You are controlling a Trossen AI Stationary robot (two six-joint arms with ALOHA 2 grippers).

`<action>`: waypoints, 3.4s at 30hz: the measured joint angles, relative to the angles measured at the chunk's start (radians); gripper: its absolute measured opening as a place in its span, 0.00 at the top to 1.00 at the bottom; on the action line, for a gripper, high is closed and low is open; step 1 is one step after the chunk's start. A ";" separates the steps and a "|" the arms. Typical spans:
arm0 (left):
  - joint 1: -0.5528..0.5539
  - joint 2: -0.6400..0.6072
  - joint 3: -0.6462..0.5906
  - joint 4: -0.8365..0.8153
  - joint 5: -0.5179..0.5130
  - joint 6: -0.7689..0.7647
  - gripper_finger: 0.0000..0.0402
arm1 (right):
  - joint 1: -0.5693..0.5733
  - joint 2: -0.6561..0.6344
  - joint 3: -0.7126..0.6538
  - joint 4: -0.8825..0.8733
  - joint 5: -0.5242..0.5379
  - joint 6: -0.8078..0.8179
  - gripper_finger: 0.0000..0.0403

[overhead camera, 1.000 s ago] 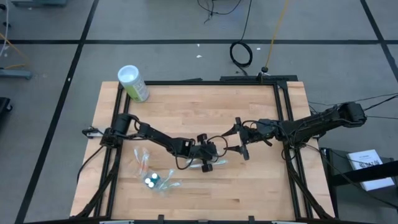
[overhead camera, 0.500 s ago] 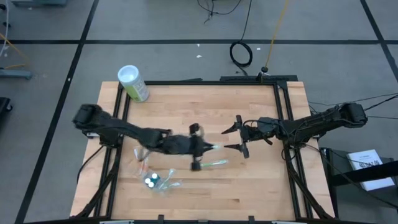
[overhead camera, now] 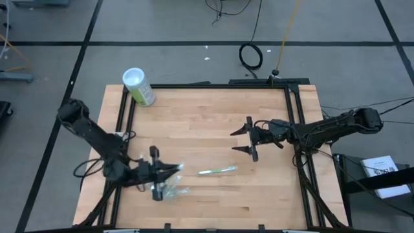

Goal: Pick & Place toothbrushing station
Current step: Put the green toothbrush into the transparent organizer

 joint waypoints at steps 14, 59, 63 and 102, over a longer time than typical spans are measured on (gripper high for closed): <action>-0.089 0.364 -0.263 0.777 0.160 0.183 1.00 | 0.000 0.000 0.000 0.132 0.000 0.009 0.33; 0.030 0.338 -0.184 0.690 0.524 0.042 0.54 | 0.046 0.000 0.000 0.107 -0.009 0.033 0.33; 0.050 0.342 -0.092 0.477 0.536 0.066 0.54 | 0.130 0.041 0.000 0.200 -0.008 0.028 0.33; 0.150 0.323 0.397 -0.814 0.613 -0.356 0.54 | 0.243 0.138 0.000 0.330 -0.004 -0.011 0.33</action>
